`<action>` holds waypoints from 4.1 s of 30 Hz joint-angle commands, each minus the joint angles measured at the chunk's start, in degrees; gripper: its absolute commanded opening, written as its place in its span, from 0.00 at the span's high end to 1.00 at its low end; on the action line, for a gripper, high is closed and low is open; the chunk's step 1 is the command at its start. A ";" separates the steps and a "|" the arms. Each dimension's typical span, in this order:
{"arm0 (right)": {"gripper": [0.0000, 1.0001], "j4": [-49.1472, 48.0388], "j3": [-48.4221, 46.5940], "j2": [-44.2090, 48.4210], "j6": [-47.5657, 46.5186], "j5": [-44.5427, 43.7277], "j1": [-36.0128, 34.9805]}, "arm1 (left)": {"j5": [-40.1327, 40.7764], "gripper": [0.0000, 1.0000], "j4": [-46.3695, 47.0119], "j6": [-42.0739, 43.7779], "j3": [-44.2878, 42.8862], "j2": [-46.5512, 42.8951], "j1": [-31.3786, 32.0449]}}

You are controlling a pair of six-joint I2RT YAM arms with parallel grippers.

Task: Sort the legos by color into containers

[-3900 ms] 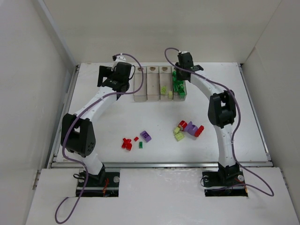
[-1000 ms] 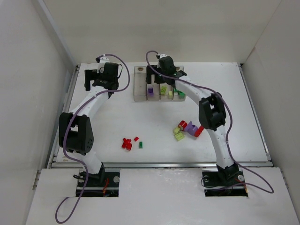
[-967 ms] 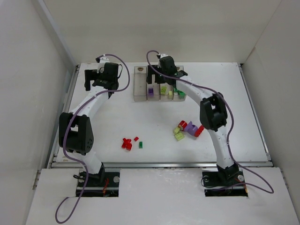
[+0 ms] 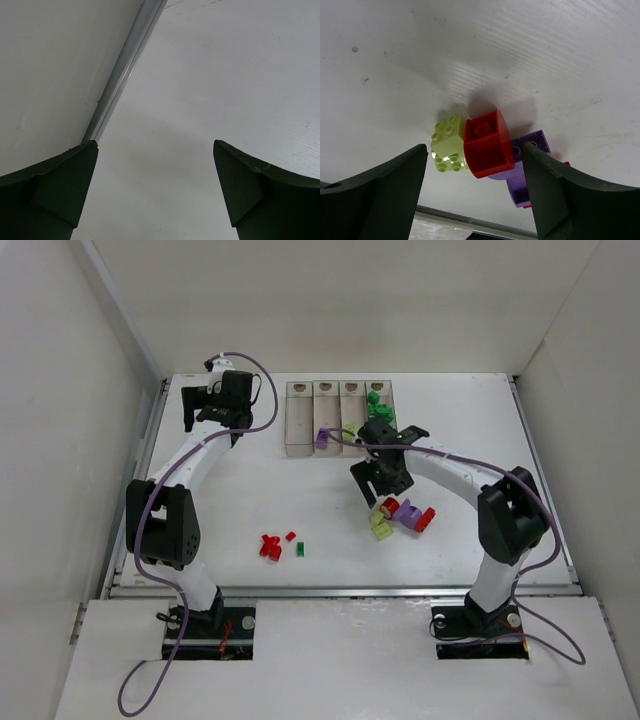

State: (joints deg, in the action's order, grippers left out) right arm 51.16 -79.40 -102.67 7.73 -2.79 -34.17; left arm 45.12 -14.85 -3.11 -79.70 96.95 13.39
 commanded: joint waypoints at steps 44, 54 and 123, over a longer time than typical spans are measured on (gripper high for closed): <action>1.00 -42.01 -22.44 12.51 24.18 -3.28 3.86 | -61.35 0.01 -12.21 23.03 -22.78 -5.27 2.96; 1.00 -43.25 -28.18 9.51 26.90 -5.56 1.13 | -73.67 0.00 -11.35 22.81 -28.93 -5.28 8.67; 1.00 -45.97 -33.45 -16.84 27.17 1.58 -1.51 | -61.03 0.26 -1.67 5.93 1.03 -16.26 -3.71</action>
State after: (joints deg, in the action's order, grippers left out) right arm 6.44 -108.64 -115.96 35.97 -1.37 -35.03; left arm -17.28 -18.90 3.38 -80.40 85.54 10.20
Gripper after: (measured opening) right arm 0.430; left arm 0.741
